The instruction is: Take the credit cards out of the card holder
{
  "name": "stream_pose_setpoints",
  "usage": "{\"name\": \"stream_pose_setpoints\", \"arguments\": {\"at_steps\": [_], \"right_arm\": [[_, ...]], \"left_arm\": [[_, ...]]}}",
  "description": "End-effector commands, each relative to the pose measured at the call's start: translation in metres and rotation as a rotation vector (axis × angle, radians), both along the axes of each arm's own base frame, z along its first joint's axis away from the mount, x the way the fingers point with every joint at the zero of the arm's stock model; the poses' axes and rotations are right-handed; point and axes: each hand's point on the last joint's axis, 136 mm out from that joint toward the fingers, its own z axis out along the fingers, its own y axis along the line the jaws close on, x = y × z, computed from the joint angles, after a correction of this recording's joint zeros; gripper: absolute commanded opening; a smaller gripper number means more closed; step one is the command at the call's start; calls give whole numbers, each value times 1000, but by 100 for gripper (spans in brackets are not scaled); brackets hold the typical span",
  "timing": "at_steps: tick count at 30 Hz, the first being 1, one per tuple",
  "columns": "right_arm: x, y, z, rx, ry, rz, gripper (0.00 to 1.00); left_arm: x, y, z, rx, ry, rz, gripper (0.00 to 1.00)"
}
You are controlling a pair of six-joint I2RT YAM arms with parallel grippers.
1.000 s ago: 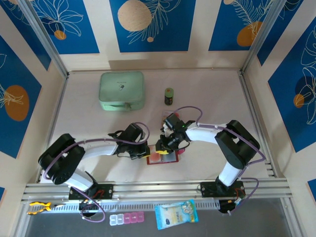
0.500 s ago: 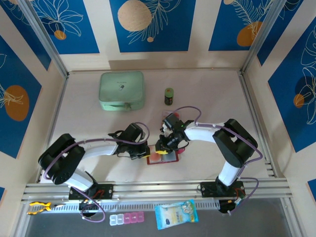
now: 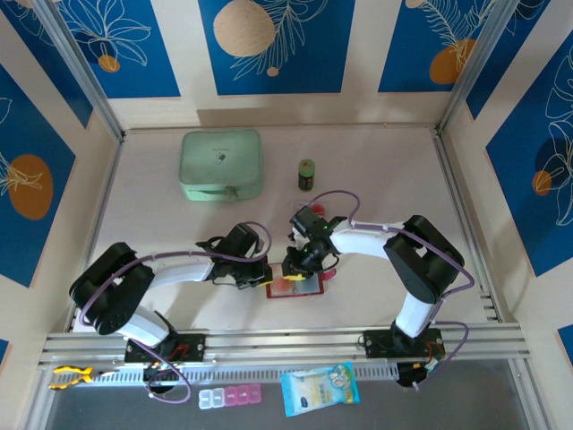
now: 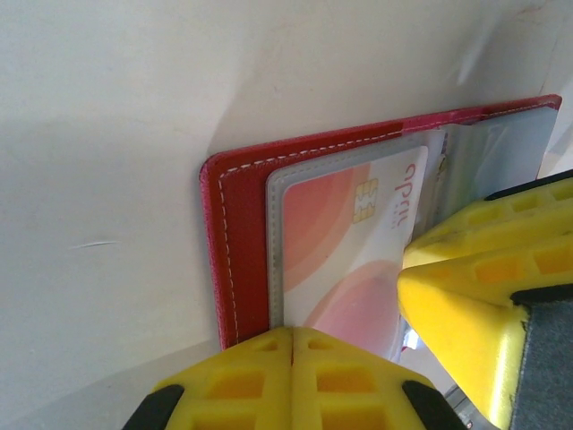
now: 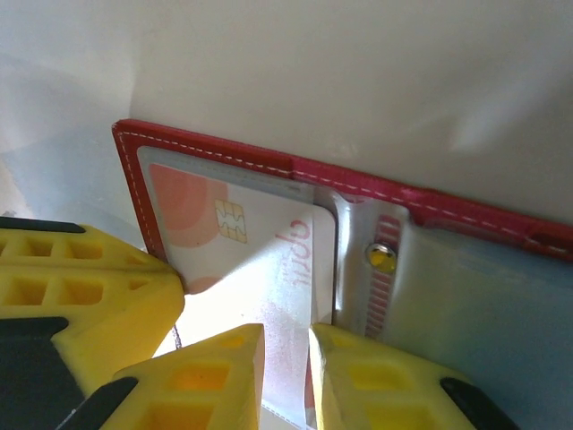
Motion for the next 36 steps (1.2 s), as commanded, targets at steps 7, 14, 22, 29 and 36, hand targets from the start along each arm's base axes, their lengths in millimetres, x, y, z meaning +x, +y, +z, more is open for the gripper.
{"name": "stream_pose_setpoints", "arguments": {"at_steps": [7, 14, 22, 29, 36], "right_arm": [[-4, -13, -2, -83, -17, 19, 22], [-2, -14, 1, -82, -32, 18, 22], [-4, -10, 4, -44, -23, 12, 21], [-2, -8, 7, 16, -5, -16, 18], [2, -2, 19, 161, 13, -57, 16]], "left_arm": [[-5, 13, -13, 67, 32, 0, 2], [-5, 14, -13, 72, 30, -4, 2], [-5, 14, -13, 82, 35, -10, 2], [-5, 14, -14, 84, 41, -13, 2], [-6, 14, -16, 90, 47, -12, 2]]}}
